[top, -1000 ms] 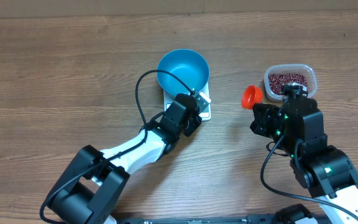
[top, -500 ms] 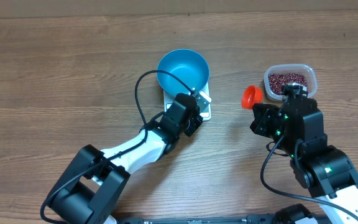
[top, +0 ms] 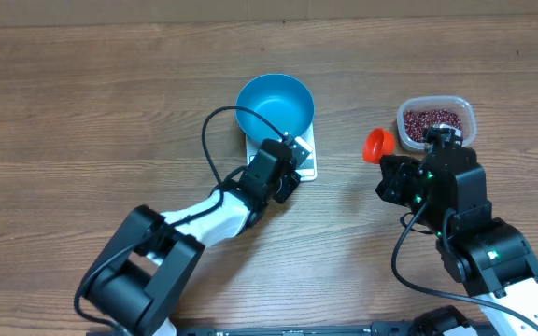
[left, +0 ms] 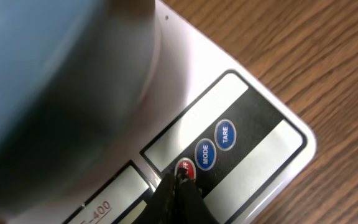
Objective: Scoop item into bowl and weigh 150g on scale
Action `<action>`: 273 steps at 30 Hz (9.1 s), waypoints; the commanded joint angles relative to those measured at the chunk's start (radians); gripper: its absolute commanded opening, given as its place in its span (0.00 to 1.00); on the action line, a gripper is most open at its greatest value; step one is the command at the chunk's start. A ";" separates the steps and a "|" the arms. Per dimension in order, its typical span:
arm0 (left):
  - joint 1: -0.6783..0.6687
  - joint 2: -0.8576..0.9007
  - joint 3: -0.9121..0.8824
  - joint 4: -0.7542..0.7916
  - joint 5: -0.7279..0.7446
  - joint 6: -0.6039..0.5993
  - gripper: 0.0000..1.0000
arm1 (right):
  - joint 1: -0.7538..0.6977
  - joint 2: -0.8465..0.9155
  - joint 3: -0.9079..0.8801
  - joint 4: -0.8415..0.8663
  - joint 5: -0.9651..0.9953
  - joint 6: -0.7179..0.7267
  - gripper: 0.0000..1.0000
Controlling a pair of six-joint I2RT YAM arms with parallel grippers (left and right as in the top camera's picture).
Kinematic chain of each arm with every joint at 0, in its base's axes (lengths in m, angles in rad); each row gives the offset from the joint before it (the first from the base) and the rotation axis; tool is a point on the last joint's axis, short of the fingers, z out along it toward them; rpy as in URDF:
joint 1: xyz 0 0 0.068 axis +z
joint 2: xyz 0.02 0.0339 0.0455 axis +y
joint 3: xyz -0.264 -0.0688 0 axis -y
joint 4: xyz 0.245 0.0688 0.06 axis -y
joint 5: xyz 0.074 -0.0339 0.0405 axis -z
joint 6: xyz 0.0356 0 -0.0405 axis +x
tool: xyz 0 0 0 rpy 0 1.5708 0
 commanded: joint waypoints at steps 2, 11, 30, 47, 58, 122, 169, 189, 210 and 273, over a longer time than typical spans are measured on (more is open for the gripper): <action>0.006 0.017 -0.003 0.048 0.016 -0.022 0.04 | -0.002 -0.002 0.037 0.010 0.010 -0.001 0.04; 0.007 0.017 -0.003 0.055 0.016 -0.022 0.04 | -0.002 -0.002 0.037 0.014 0.009 0.000 0.04; 0.006 0.053 -0.003 0.078 0.051 -0.024 0.04 | -0.002 -0.002 0.037 0.015 0.009 0.000 0.04; 0.007 0.056 -0.003 0.037 0.031 -0.024 0.04 | -0.002 -0.002 0.037 0.014 0.009 0.000 0.04; 0.007 0.056 -0.003 -0.006 0.031 -0.033 0.04 | -0.002 -0.002 0.037 0.014 0.009 0.000 0.04; -0.005 -1.094 0.018 -0.935 0.000 -0.229 0.99 | -0.002 -0.003 0.037 0.007 -0.003 0.000 0.04; 0.255 -0.726 0.202 -0.912 0.236 -0.073 1.00 | -0.002 -0.003 0.037 -0.010 -0.002 -0.027 0.04; 0.259 -0.750 0.055 -0.731 0.240 -0.054 0.99 | -0.003 -0.003 0.037 -0.003 0.013 -0.027 0.04; 0.259 -0.750 0.055 -0.757 0.240 -0.055 1.00 | -0.003 -0.003 0.037 -0.002 0.013 -0.027 0.04; 0.259 -0.750 0.055 -0.757 0.240 -0.055 1.00 | -0.398 0.690 0.506 -0.124 0.064 -0.661 0.04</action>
